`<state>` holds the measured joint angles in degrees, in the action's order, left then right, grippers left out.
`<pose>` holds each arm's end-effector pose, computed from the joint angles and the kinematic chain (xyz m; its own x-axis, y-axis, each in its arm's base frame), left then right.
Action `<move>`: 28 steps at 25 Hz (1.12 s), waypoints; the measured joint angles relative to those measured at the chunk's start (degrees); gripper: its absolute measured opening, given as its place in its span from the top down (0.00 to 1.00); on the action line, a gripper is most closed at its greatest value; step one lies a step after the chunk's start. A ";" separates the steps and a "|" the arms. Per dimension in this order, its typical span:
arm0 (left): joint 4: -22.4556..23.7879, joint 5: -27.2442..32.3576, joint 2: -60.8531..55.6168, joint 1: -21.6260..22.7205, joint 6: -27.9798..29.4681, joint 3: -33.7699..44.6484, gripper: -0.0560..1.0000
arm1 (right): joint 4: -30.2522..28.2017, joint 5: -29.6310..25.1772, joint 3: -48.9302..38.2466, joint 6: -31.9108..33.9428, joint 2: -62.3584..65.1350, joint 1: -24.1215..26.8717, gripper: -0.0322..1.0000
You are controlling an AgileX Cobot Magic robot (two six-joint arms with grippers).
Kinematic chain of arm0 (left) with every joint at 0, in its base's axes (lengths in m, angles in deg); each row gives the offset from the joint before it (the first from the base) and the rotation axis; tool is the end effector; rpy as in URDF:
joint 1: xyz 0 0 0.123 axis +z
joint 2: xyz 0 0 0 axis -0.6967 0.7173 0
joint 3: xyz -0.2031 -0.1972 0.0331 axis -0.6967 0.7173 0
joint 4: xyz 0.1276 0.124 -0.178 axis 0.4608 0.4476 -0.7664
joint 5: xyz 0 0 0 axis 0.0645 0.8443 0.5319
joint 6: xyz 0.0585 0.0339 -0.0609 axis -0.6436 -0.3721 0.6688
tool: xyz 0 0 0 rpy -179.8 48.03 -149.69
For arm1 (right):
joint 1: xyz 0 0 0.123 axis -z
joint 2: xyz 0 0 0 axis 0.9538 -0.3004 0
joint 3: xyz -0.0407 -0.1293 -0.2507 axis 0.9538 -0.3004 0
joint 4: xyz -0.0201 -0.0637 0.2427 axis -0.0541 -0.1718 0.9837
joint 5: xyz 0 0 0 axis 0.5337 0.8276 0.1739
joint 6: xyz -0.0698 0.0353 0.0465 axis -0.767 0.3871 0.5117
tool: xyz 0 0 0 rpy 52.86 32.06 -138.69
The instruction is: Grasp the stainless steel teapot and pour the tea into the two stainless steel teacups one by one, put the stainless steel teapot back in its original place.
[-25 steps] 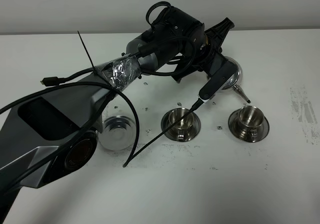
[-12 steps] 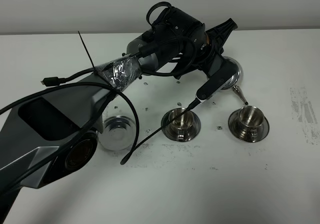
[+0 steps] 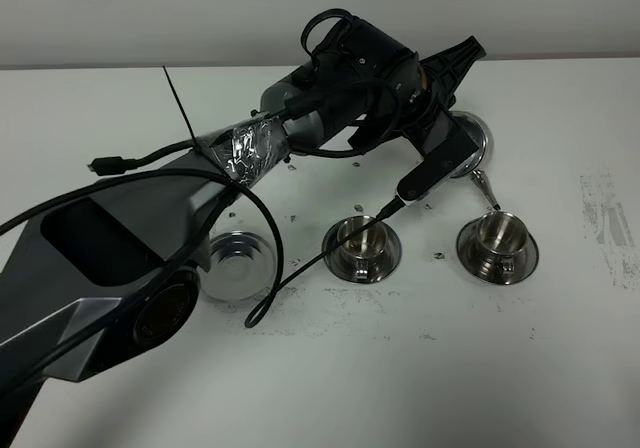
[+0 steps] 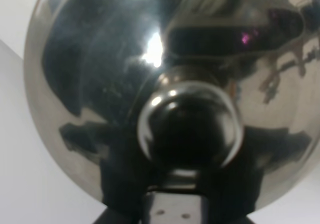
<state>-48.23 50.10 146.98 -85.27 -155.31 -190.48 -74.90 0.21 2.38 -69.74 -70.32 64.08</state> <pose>0.4363 -0.3707 0.1801 0.7760 0.5164 0.3621 0.2063 -0.7504 0.6280 -0.0021 -0.0003 0.2754 -0.4574 -0.1774 -0.8714 -0.1975 0.9757 -0.0950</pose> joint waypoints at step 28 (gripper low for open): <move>3.65 -1.87 0.00 -1.57 0.00 0.02 0.78 | 0.00 0.00 0.00 0.00 0.00 0.00 0.47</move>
<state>-44.58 48.23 146.98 -86.84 -155.31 -190.46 -74.90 0.21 2.38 -69.74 -70.32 64.08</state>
